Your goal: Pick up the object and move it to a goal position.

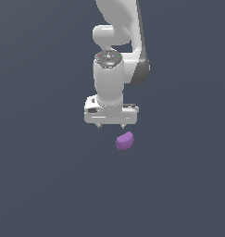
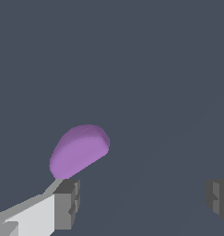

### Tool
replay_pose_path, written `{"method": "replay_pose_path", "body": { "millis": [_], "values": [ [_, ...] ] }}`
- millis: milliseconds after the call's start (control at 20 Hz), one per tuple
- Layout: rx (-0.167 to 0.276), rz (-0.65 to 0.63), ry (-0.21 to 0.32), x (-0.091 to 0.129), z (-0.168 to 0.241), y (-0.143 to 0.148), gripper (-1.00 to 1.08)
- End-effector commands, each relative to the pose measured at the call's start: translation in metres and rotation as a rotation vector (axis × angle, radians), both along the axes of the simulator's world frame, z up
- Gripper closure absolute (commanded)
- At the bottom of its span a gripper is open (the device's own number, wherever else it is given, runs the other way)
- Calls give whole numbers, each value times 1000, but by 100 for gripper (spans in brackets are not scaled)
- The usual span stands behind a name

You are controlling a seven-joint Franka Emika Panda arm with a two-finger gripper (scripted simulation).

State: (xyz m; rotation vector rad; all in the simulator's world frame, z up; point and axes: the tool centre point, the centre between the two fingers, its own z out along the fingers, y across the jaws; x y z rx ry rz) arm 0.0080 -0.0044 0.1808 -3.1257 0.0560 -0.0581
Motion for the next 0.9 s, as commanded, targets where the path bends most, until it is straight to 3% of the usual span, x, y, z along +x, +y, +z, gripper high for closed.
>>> {"method": "replay_pose_path", "body": {
  "millis": [0, 450, 850],
  "values": [
    [0, 0, 0, 0, 0, 0, -92],
    [-31, 6, -12, 7, 3, -5, -92],
    [-31, 9, -13, 7, 4, -5, -92]
  ]
}}
